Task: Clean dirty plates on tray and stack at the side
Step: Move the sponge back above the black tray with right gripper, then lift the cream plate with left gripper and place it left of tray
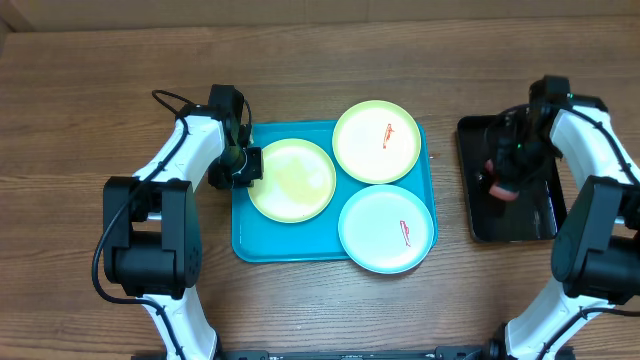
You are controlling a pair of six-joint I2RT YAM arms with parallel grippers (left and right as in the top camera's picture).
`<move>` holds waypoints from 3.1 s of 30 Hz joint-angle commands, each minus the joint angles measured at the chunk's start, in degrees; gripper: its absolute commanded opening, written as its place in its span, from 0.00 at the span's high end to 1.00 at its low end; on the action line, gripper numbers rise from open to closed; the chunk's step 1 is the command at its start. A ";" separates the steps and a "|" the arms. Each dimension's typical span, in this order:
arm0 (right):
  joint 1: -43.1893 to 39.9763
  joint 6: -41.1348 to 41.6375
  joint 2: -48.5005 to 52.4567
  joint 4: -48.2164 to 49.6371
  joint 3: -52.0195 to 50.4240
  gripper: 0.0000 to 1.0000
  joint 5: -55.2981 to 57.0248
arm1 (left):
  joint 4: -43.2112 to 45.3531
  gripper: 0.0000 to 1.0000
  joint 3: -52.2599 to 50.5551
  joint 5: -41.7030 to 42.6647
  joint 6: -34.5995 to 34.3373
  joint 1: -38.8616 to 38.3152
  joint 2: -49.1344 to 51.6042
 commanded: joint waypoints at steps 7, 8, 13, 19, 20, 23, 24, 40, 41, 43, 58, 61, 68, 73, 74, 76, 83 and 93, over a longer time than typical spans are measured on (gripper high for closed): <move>1.77 3.85 -6.01 -4.04 8.98 0.96 -2.99 | -6.08 0.96 6.27 -7.32 1.11 0.42 -5.09; 1.81 3.82 -6.05 -4.22 8.98 0.96 -3.56 | -6.56 0.96 7.26 -8.55 1.11 0.42 -7.37; 3.23 3.82 -6.05 -4.85 8.98 0.96 -4.81 | -10.29 0.96 9.11 -23.91 -0.85 0.22 -18.53; 4.35 4.13 -6.05 -4.55 8.98 0.96 -4.94 | -18.75 0.96 9.09 -53.29 -13.42 -2.60 -21.57; 4.35 4.28 -6.05 -4.61 8.98 0.96 -5.03 | -20.31 0.96 9.05 -57.94 -16.50 -3.28 -21.42; 4.35 4.28 -6.05 -4.90 8.98 0.96 -5.03 | -22.73 0.96 8.98 -65.13 -23.50 -3.54 -21.11; 4.35 4.28 -6.05 -5.01 8.98 0.96 -5.03 | -22.88 0.96 8.90 -66.12 -24.87 -3.39 -21.07; 4.35 4.26 -6.05 -5.68 8.96 0.96 -5.03 | -23.04 0.96 1.57 -92.70 -29.22 -4.90 -20.65; 4.35 4.26 -6.05 -5.68 8.96 0.96 -5.03 | -22.77 0.96 1.57 -93.92 -28.81 -5.18 -20.65; 4.35 4.28 -6.05 -5.68 8.96 0.96 -5.03 | -22.73 0.96 1.60 -94.47 -28.81 -6.56 -20.65; 4.35 4.28 -6.05 -5.53 8.96 0.96 -5.03 | -15.74 0.96 1.53 -93.77 -28.61 -23.19 -20.63; 4.35 4.28 -6.05 -5.79 8.96 0.96 -5.03 | -11.61 0.96 1.55 -94.09 -24.30 -26.45 -20.57; 4.35 4.28 -6.05 -6.14 8.96 0.96 -5.03 | -11.04 0.96 1.53 -93.02 -23.87 -28.02 -17.38; 4.35 4.26 -6.05 -6.16 8.96 0.96 -5.01 | -10.40 0.96 1.55 -62.84 -23.74 -20.87 -17.40; 4.35 4.26 -6.05 -6.16 8.96 0.96 -5.01 | -10.27 0.96 1.55 -57.29 -23.69 -18.60 -17.40; 4.35 4.26 -6.05 -6.14 8.96 0.96 -5.03 | -10.21 0.96 1.55 -47.23 -23.19 -12.83 -17.40; 4.35 4.28 -6.05 -6.36 8.96 0.96 -5.03 | -3.32 0.96 1.03 1.84 -4.94 20.09 -16.41; 4.35 4.28 -6.05 -6.40 8.96 0.96 -5.05 | 9.22 0.96 -12.22 7.85 -5.99 36.81 -14.43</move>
